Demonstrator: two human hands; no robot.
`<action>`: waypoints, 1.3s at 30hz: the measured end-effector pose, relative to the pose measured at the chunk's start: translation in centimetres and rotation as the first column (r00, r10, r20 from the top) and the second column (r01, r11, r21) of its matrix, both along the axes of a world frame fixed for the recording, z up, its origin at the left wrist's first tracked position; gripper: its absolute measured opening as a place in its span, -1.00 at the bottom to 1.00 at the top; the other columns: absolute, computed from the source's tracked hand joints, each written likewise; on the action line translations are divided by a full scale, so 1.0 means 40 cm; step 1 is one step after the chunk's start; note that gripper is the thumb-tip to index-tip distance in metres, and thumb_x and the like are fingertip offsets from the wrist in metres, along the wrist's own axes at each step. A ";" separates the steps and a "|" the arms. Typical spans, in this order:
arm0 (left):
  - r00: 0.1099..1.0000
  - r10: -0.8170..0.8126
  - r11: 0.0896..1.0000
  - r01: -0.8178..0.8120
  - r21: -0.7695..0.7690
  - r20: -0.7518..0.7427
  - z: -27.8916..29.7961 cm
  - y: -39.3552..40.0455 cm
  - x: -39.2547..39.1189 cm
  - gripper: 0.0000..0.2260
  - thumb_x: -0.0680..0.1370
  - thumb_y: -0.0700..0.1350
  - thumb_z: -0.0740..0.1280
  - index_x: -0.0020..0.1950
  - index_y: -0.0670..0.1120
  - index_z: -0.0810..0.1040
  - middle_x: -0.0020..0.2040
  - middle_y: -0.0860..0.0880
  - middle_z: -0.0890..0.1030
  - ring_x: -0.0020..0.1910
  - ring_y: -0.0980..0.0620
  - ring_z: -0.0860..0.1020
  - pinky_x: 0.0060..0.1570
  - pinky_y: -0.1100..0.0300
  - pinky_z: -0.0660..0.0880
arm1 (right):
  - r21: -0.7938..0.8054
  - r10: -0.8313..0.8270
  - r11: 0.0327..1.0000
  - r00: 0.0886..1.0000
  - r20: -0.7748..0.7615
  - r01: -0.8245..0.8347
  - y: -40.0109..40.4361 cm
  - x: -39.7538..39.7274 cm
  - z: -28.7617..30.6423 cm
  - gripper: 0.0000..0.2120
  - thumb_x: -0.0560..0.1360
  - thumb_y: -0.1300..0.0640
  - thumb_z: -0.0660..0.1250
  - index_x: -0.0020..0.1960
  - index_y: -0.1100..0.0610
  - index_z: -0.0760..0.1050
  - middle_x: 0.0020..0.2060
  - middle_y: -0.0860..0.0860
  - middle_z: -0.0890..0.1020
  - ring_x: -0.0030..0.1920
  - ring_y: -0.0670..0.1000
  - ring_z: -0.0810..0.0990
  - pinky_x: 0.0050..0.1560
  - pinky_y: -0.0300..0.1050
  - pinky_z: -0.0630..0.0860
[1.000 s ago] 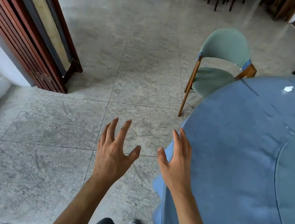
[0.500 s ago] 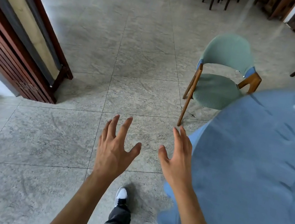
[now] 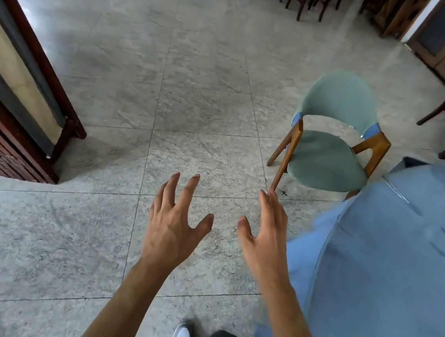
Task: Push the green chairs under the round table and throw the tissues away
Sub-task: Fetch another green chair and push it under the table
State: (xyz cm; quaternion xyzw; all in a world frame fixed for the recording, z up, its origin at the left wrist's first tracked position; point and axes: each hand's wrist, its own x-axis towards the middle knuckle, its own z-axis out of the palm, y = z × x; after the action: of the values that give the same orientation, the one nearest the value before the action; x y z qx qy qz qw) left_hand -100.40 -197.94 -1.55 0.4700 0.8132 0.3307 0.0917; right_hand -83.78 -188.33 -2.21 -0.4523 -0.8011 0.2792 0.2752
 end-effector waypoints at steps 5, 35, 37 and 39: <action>1.000 -0.007 1.000 0.007 -0.003 0.030 -0.004 0.089 -0.080 -0.28 0.50 0.25 0.31 0.60 0.19 0.08 0.63 -0.09 0.09 0.58 -0.17 0.10 0.46 -0.24 0.25 | -0.006 -0.026 1.000 1.000 0.014 0.026 0.092 -0.078 0.001 -0.34 0.56 -0.11 0.20 0.59 0.07 0.16 0.61 0.02 0.16 0.57 0.09 0.14 0.49 0.25 0.28; 1.000 -0.012 0.999 0.011 -0.047 -0.011 0.007 0.989 -0.590 -0.28 0.50 0.24 0.33 0.60 0.16 0.13 0.61 -0.10 0.15 0.56 -0.17 0.15 0.45 -0.18 0.26 | -0.075 -0.040 0.996 0.999 -0.024 0.038 0.979 -0.581 -0.020 -0.37 0.61 -0.02 0.27 0.61 -0.02 0.10 0.62 -0.09 0.07 0.58 0.01 0.08 0.50 0.09 0.24; 1.000 -0.018 0.999 0.017 -0.044 -0.014 0.003 1.044 -0.620 -0.29 0.51 0.21 0.36 0.59 0.15 0.15 0.61 -0.11 0.16 0.56 -0.18 0.17 0.44 -0.18 0.26 | -0.085 -0.054 0.995 0.998 -0.018 0.052 1.031 -0.607 -0.025 -0.36 0.60 -0.01 0.28 0.61 -0.02 0.11 0.62 -0.09 0.08 0.58 0.03 0.08 0.51 0.11 0.25; 0.999 -0.034 0.998 0.034 -0.045 -0.008 -0.005 1.099 -0.651 -0.29 0.50 0.21 0.35 0.60 0.14 0.15 0.61 -0.10 0.16 0.56 -0.16 0.17 0.45 -0.17 0.26 | -0.085 -0.058 0.995 0.998 -0.014 0.056 1.080 -0.634 -0.034 -0.36 0.60 0.01 0.28 0.60 -0.01 0.11 0.62 -0.07 0.09 0.59 0.03 0.09 0.52 0.12 0.25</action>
State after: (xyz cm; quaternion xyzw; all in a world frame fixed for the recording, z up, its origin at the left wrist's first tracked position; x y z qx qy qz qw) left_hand -126.44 -153.97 -1.74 0.4830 0.8128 0.3086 0.1042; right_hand -109.13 -145.15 -3.56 -0.4839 -0.7730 0.3086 0.2702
